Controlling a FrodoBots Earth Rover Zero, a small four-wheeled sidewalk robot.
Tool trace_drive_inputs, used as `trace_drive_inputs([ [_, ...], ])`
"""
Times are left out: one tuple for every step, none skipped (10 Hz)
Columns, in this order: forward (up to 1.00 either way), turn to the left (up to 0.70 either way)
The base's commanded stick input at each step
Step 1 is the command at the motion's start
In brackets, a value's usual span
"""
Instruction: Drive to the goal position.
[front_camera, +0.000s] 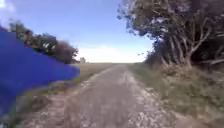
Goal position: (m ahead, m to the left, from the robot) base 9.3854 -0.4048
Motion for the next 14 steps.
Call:
trace_drive_inputs([
  [1.0, -0.04],
  [1.0, -0.02],
  [1.0, 0.0],
  [1.0, 0.0],
  [1.0, 0.02],
  [1.0, 0.2],
  [1.0, 0.38],
  [1.0, 0.0],
  [1.0, 0.0],
  [1.0, 0.0],
  [1.0, 0.0],
  [1.0, 0.0],
  [1.0, 0.0],
  [1.0, 0.0],
])
